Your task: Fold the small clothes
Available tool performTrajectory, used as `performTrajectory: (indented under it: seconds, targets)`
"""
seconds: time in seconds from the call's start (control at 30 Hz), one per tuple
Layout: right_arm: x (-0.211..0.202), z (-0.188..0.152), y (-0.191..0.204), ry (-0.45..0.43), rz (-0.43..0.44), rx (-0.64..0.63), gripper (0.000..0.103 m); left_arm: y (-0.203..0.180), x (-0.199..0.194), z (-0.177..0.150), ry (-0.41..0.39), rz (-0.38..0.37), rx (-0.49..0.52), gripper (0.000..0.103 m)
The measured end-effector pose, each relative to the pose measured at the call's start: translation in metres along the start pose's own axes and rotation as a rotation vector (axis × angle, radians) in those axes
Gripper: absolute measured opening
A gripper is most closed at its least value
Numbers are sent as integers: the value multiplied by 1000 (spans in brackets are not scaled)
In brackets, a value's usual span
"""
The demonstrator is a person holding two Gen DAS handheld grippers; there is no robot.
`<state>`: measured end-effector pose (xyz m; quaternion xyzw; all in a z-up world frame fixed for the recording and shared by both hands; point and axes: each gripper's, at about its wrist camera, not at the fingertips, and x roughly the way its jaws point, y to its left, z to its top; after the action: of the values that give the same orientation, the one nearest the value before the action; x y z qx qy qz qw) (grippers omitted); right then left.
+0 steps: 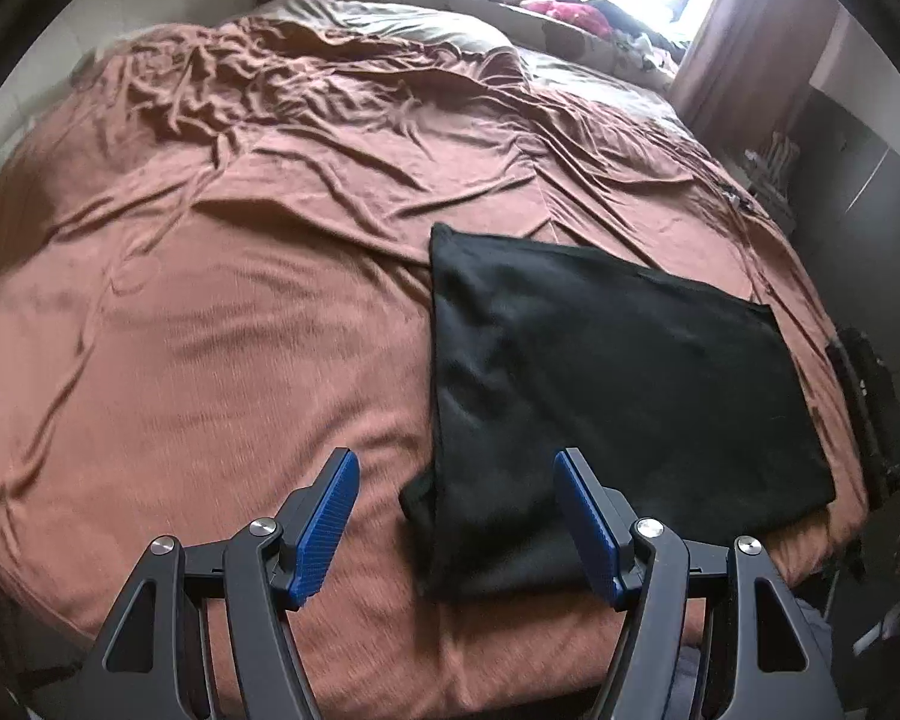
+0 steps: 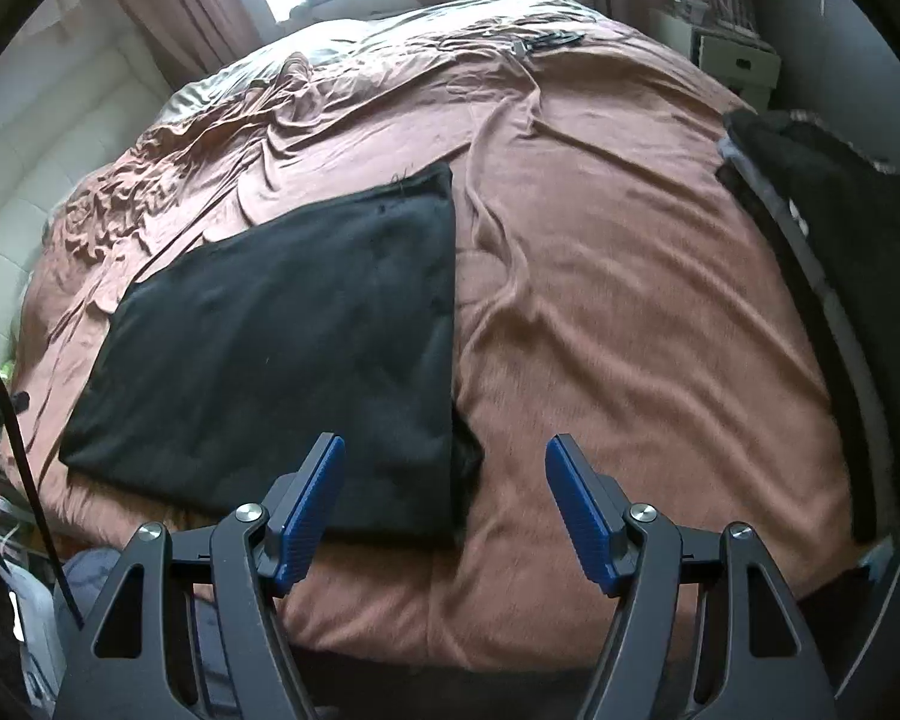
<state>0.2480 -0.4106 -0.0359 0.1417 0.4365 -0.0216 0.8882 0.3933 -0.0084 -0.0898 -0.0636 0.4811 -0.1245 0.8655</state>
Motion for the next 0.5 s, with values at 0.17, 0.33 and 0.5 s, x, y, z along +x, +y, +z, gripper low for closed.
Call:
performTrajectory:
  seconds: [0.17,0.33,0.5]
  targets:
    - [-1,-25,-9,3,28,31,68,0,1,-27,7,-16,-34,69]
    - [-2,-43,-22,3,32,75,68,1,5,-50,30,-37,-57,69]
    - [0,-52,-31,6,82,143,57,6,11,-64,40,-86,-106,69]
